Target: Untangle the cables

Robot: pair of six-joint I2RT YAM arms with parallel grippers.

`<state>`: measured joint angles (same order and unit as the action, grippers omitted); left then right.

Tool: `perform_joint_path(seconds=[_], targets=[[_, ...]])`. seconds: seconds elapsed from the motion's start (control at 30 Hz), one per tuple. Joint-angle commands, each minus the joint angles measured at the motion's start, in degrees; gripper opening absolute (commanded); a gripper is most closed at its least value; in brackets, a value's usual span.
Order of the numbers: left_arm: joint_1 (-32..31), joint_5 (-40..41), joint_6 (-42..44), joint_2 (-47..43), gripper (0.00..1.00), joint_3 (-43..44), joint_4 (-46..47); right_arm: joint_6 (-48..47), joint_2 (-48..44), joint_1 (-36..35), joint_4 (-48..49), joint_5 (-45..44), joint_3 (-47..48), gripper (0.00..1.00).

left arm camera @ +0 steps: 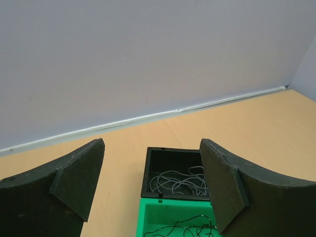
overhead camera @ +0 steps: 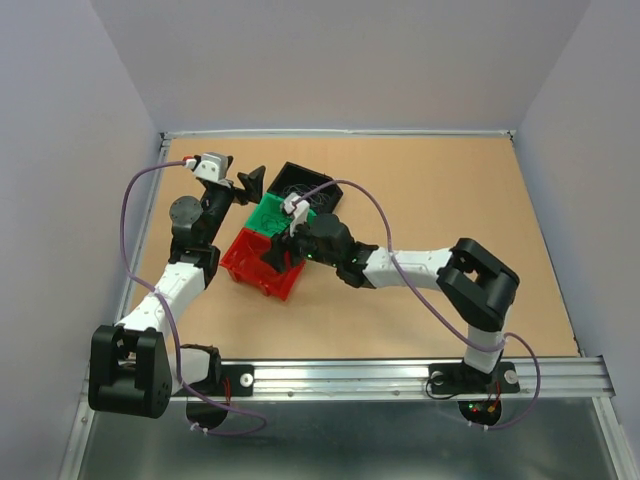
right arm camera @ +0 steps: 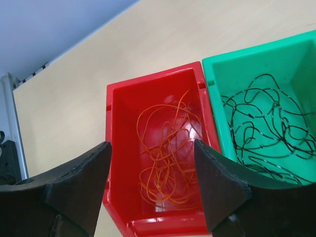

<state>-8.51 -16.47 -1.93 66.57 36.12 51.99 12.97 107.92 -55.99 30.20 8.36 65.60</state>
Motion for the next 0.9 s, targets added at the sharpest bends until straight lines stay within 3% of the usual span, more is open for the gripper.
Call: perform_joint_path(seconds=[0.0,0.17,0.3,0.4,0.57,0.7,0.87], targets=[[0.25,0.65,0.7,-1.53,0.9,-0.43,4.26,-1.63,-11.38,-0.62,3.63,-3.78,-5.72,0.73],[0.25,0.39,0.44,-0.91,0.9,-0.26,4.26,-4.17,-21.58,-0.62,3.73,-11.4,-11.63,0.73],[0.25,0.12,0.44,-0.56,0.9,-0.26,4.44,-7.87,-29.42,-0.62,3.03,-16.61,-13.92,0.84],[0.25,0.03,0.44,-0.12,0.9,-0.08,4.53,-10.68,-34.61,-0.62,1.54,-22.4,-15.15,0.99],[0.25,0.3,0.7,0.32,0.9,-0.08,4.61,-10.52,-41.81,-0.62,1.79,-42.76,-24.61,0.99],[0.25,0.03,0.79,0.76,0.9,0.09,4.61,-9.9,-51.03,-0.61,3.55,-46.32,-34.12,0.99],[0.25,0.21,1.06,0.58,0.9,-0.08,4.53,-8.4,-69.22,-0.62,3.38,-48.87,-49.59,0.99]])
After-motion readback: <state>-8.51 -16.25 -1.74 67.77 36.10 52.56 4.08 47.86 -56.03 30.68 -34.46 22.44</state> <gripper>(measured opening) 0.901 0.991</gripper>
